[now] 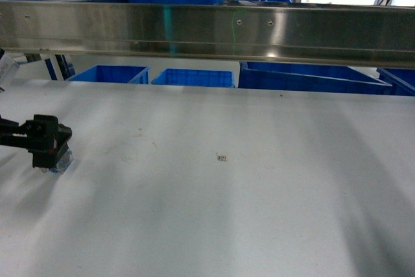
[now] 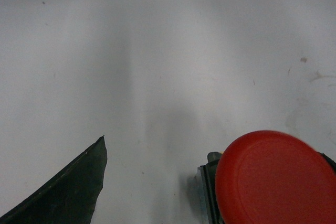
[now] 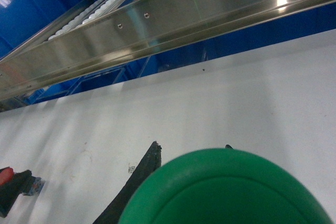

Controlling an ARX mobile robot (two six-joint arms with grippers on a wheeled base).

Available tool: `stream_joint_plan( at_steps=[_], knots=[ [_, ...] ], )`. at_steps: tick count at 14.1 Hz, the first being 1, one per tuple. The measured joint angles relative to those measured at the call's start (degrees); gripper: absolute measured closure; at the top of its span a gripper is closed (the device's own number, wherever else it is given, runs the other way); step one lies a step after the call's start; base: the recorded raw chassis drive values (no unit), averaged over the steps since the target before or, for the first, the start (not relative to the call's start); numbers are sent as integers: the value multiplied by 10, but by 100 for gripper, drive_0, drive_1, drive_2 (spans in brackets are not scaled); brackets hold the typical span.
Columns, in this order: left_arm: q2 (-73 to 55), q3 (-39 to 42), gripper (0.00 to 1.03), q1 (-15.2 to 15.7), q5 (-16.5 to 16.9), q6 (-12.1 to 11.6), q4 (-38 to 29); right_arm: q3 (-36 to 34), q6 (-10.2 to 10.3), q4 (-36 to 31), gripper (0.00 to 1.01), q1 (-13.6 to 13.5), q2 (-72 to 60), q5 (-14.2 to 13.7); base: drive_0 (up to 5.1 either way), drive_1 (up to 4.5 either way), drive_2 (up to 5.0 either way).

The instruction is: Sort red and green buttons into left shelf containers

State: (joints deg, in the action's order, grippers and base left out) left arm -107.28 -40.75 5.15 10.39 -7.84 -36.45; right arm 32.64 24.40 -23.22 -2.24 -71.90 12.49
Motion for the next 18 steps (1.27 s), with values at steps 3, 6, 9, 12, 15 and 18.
stream_joint_plan(
  at_steps=[3, 6, 9, 12, 15, 18],
  knots=[
    [-44, -33, 5, -10, 5, -7, -9, 0, 0, 0, 74, 0, 0, 0, 0, 0, 0],
    [-61, -80, 5, -24, 6, -12, 7, 0, 0, 0, 74, 0, 0, 0, 0, 0, 0],
    [-66, -94, 5, -37, 1, -9, 20, 0, 0, 0, 74, 0, 0, 0, 0, 0, 0],
    [-64, -76, 5, -47, 4, 14, 30, 0, 0, 0, 74, 0, 0, 0, 0, 0, 0],
    [-65, -70, 21, -41, 5, 29, 52, 0, 0, 0, 74, 0, 0, 0, 0, 0, 0],
    [-71, -71, 55, -28, 3, 29, 47, 0, 0, 0, 74, 0, 0, 0, 0, 0, 0]
  ],
)
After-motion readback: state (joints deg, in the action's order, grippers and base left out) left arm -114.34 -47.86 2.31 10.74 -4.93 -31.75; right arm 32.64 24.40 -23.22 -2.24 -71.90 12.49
